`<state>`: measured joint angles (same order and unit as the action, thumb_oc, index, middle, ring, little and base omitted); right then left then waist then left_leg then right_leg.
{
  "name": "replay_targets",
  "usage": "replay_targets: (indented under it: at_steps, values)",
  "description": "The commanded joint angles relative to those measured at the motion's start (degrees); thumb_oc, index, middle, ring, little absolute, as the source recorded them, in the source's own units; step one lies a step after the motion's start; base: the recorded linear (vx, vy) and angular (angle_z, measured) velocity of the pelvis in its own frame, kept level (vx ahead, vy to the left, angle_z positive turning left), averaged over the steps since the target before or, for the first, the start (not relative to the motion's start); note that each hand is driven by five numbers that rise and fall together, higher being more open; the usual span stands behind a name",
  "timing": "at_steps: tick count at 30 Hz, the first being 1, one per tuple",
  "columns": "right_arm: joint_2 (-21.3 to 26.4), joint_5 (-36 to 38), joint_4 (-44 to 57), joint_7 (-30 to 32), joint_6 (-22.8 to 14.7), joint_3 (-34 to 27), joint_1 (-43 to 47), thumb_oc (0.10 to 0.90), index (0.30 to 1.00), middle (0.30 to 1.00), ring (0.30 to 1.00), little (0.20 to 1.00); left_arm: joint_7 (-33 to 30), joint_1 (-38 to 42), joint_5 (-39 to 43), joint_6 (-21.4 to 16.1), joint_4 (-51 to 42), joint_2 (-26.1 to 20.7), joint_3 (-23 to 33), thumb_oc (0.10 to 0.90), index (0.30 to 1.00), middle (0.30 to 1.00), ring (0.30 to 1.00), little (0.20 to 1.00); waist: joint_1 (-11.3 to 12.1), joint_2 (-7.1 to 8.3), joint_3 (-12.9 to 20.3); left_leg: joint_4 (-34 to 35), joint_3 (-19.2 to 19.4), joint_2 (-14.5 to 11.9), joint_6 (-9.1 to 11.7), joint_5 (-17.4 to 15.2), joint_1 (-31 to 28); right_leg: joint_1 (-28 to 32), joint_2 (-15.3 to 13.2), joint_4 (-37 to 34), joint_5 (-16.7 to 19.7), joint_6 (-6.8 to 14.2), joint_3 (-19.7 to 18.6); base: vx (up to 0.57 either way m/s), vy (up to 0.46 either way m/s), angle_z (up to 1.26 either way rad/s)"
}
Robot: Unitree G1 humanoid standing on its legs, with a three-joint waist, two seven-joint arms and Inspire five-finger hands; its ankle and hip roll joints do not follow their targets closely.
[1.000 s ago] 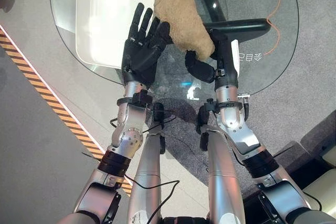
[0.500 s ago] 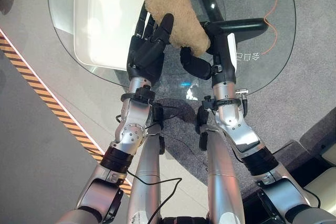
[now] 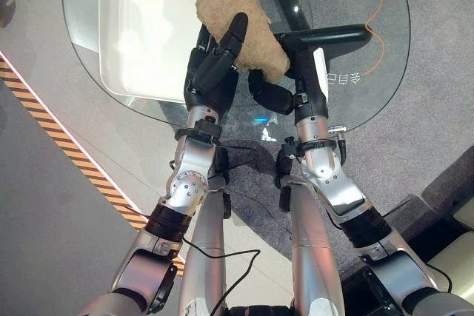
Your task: Wipe the table with a cloth and put it in the basket.
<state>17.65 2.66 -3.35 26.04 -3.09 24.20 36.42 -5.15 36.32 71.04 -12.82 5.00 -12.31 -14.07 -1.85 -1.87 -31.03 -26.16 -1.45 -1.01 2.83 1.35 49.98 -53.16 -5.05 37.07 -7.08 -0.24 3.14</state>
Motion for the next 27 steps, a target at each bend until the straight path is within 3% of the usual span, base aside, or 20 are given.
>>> replay_targets:
  at_steps: [1,11,12,13,14,27]
  values:
    - [-2.86,-2.12,13.95,-1.15,-5.89,-0.27,7.73,0.100,0.300,0.300,0.300,0.200,4.73,5.86,-2.04,-3.46,-8.39,0.25,0.89,0.800,0.900,0.900,0.900,0.900,0.18,-0.83,1.23,-2.07,3.13,2.56,-4.40,-3.55,-2.35,2.60,2.71,-2.29,2.19,0.40,-0.21,0.00,0.000,0.00]
    - [-2.79,-2.01,13.68,-1.45,-6.00,-0.30,7.77,0.100,0.300,0.300,0.300,0.200,5.05,5.68,-3.26,-6.06,-8.48,0.20,1.56,0.800,0.900,0.900,0.900,0.900,0.27,-0.92,1.23,-2.27,3.02,2.69,-4.43,-3.67,-2.26,2.45,2.69,-2.08,2.13,0.42,-0.31,0.00,0.000,0.00]
    - [-2.82,-2.00,13.84,-1.40,-5.93,-0.27,7.70,0.100,0.300,0.300,0.300,0.200,5.08,5.63,-3.55,-6.64,-8.49,0.23,1.61,0.564,0.698,0.698,0.698,0.664,0.28,-0.90,1.23,-2.32,3.04,2.68,-4.42,-3.66,-2.15,2.37,2.68,-2.06,2.13,0.42,-0.30,0.00,0.000,0.00]
    - [-2.83,-2.02,13.86,-1.40,-5.92,-0.28,7.69,0.100,0.300,0.300,0.300,0.200,5.11,5.63,-3.56,-6.69,-8.49,0.25,1.62,0.564,0.698,0.698,0.698,0.664,0.28,-0.90,1.23,-2.33,3.04,2.68,-4.42,-3.66,-2.13,2.36,2.68,-2.06,2.13,0.42,-0.30,0.00,0.000,0.00]
    - [-2.88,-2.10,13.84,-1.39,-5.85,-0.26,7.73,0.100,0.300,0.300,0.300,0.200,5.75,5.59,-3.75,-7.43,-8.55,0.33,1.68,0.100,0.300,0.300,0.300,0.200,0.29,-0.88,1.23,-2.39,3.02,2.69,-4.37,-3.67,-2.01,2.30,2.69,-2.10,2.14,0.42,-0.33,0.00,0.000,0.00]
    - [-2.89,-1.74,13.72,-1.21,-6.05,-0.39,7.70,0.100,0.300,0.300,0.300,0.200,4.62,5.59,-4.99,-7.26,-9.22,0.45,1.72,0.100,0.300,0.300,0.300,0.200,0.31,-0.88,1.23,-2.42,3.02,2.73,-4.54,-3.74,-1.87,1.92,2.70,-1.73,2.08,0.41,-0.19,0.00,0.000,0.00]
